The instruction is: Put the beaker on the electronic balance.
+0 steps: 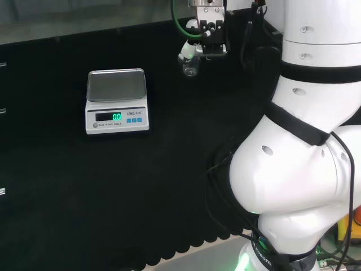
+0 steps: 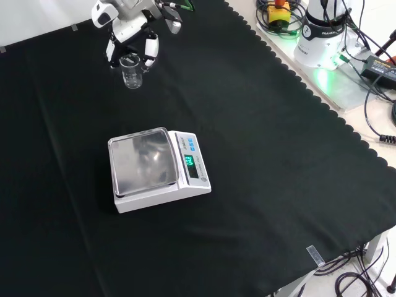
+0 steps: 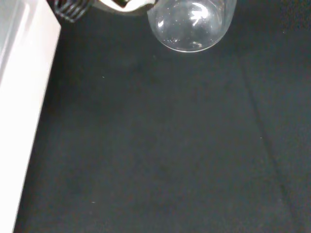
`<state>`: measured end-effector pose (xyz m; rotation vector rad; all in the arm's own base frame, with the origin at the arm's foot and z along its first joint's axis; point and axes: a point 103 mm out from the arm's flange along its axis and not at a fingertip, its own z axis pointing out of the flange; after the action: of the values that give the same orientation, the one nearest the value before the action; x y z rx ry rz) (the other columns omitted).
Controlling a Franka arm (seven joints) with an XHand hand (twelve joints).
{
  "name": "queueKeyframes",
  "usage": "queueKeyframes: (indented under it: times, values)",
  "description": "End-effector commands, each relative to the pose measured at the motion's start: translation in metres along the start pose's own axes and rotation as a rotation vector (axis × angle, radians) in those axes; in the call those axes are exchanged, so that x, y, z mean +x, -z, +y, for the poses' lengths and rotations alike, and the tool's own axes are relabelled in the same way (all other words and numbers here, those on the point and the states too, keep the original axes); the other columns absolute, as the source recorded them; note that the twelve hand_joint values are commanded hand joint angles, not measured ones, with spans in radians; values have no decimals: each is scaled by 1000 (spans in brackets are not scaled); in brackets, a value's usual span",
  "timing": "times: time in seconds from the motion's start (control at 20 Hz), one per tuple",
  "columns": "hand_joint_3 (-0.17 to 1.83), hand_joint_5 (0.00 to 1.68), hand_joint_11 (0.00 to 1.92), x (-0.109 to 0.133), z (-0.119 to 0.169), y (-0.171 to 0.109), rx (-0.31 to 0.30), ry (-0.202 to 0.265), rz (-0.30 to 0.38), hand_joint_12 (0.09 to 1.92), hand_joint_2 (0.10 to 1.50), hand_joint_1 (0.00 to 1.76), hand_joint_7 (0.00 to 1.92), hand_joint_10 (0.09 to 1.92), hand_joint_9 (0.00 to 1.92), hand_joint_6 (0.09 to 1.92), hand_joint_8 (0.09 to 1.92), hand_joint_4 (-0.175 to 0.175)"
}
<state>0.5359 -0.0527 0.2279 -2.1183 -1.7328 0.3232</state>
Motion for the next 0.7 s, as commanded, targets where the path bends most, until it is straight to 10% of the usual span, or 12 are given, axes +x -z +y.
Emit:
queueKeyframes:
  times: [0.05,0.7]
  values:
    - [693,553,1094,9,-2,5,-15,15,19,1033,804,967,889,693,1111,685,925,-175]
    - [700,548,1050,8,-20,41,-43,52,10,1067,793,955,886,712,1092,687,925,-175]
